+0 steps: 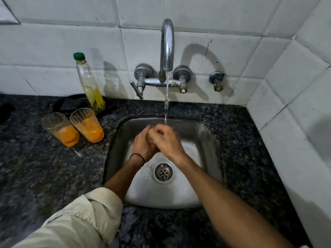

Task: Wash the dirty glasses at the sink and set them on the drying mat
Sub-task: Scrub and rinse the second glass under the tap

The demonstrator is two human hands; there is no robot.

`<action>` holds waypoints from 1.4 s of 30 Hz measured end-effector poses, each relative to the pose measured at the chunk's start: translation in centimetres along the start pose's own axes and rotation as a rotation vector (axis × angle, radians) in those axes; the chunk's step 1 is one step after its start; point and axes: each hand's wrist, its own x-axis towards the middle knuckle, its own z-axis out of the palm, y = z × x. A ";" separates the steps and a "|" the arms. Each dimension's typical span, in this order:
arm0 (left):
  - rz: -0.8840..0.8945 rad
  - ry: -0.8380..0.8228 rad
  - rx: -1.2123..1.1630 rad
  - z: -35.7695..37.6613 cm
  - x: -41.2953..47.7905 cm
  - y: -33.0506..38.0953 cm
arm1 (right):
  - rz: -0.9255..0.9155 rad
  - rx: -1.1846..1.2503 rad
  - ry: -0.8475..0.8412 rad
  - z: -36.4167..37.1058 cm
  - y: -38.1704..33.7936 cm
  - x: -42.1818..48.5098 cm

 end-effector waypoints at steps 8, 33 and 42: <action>-0.020 -0.303 0.676 -1.3 0.0 2.7 | 0.539 0.642 0.333 1.4 1.8 0.0; -0.255 -0.608 -0.467 -1.6 -0.6 0.6 | -0.055 -0.296 -0.096 -2.2 0.3 0.9; -0.123 0.067 -0.243 1.4 -2.6 3.7 | 0.012 -0.483 0.169 0.0 -2.3 -0.8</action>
